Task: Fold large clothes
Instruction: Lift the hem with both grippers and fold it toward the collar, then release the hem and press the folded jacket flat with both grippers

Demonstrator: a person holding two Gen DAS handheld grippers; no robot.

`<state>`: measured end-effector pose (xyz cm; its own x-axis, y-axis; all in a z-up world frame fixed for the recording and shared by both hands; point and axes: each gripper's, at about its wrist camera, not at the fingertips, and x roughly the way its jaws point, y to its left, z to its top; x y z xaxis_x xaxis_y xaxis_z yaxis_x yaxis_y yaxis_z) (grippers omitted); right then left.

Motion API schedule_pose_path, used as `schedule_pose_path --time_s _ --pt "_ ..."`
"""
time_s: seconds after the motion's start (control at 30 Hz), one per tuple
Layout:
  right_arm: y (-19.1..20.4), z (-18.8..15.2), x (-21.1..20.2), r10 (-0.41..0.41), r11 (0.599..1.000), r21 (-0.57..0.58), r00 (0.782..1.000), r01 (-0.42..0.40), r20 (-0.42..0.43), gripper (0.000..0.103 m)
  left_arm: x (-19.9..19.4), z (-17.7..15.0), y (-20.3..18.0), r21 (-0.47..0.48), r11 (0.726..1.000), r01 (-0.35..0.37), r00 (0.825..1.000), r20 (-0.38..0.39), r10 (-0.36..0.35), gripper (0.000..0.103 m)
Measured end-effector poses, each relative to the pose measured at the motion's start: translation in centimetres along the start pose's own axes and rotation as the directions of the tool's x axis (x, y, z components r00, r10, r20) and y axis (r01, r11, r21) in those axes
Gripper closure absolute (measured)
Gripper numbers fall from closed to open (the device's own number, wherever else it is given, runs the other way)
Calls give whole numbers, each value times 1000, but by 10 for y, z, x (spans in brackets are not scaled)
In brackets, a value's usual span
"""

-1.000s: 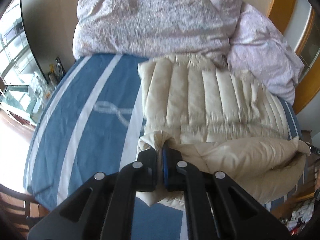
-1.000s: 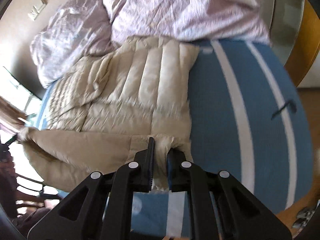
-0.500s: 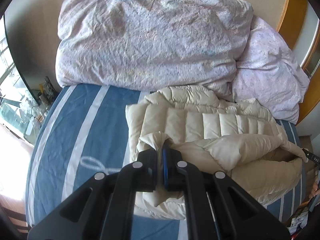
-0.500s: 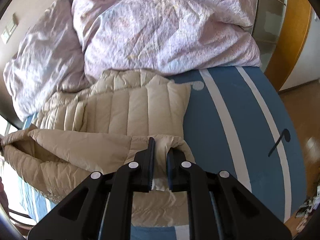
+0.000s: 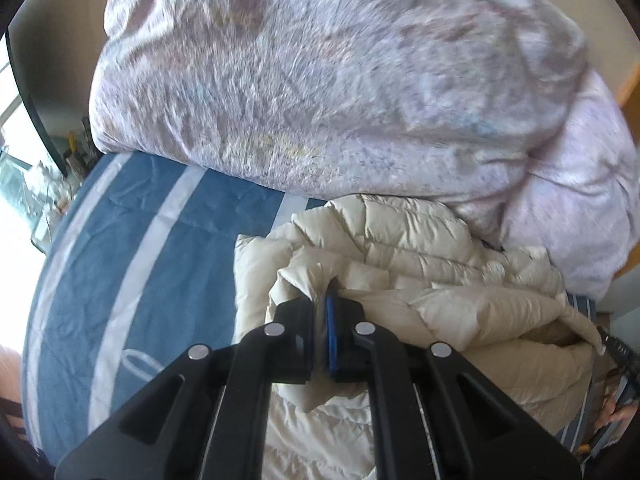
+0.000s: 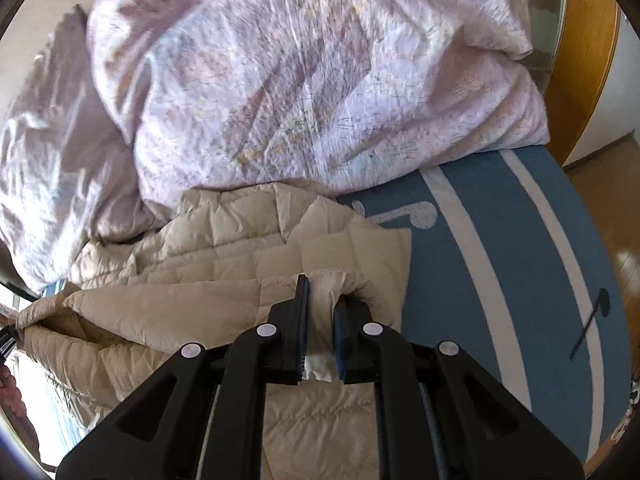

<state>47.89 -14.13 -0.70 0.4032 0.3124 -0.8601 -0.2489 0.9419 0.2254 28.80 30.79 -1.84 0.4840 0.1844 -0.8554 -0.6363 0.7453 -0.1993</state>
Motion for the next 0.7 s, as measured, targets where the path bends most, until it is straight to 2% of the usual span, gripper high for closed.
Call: schedule_pose_path --time_s 0.13,0.17,0.2,0.23,0.27,0.3,0.33,0.37,0.4,0.43,0.6,0.7 --pt "-4 19 25 14 999 48 1000 -13 -13 91 29 19 -5 -37 999 -15 999 -34 14 93" --pt "-5 23 30 27 998 63 999 -26 -19 87 36 23 -7 -46 999 -25 999 -38 23 93" --pt "-7 27 35 47 996 80 999 -45 -28 80 42 26 -8 -57 998 -33 999 -44 30 92" --pt "-10 32 40 84 990 114 996 -80 -38 74 46 29 -9 -66 997 -35 998 -50 32 87" --pt "-13 34 41 109 985 139 993 -102 -40 62 49 31 -9 -75 996 -40 998 -53 36 82" --pt "-15 37 42 131 979 162 991 -123 -38 50 52 34 -9 -86 995 -44 998 -52 40 70" --pt "-17 39 40 157 972 181 987 -149 -27 46 52 36 -9 -90 995 -49 998 -45 45 57" --pt "-17 41 37 167 970 184 986 -161 -14 40 49 39 -9 -89 994 -63 998 -29 60 50" --pt "-16 41 32 173 969 178 985 -171 4 39 46 41 -8 -86 993 -78 997 -11 77 37" --pt "-15 42 28 173 971 163 985 -173 17 38 43 43 -8 -80 993 -82 997 6 82 34" --pt "-8 40 5 120 989 74 987 -128 104 37 27 46 -6 -51 994 -93 994 51 96 30" --pt "-8 36 -11 83 996 28 985 -88 152 37 15 36 -6 -46 995 -89 994 66 91 30"
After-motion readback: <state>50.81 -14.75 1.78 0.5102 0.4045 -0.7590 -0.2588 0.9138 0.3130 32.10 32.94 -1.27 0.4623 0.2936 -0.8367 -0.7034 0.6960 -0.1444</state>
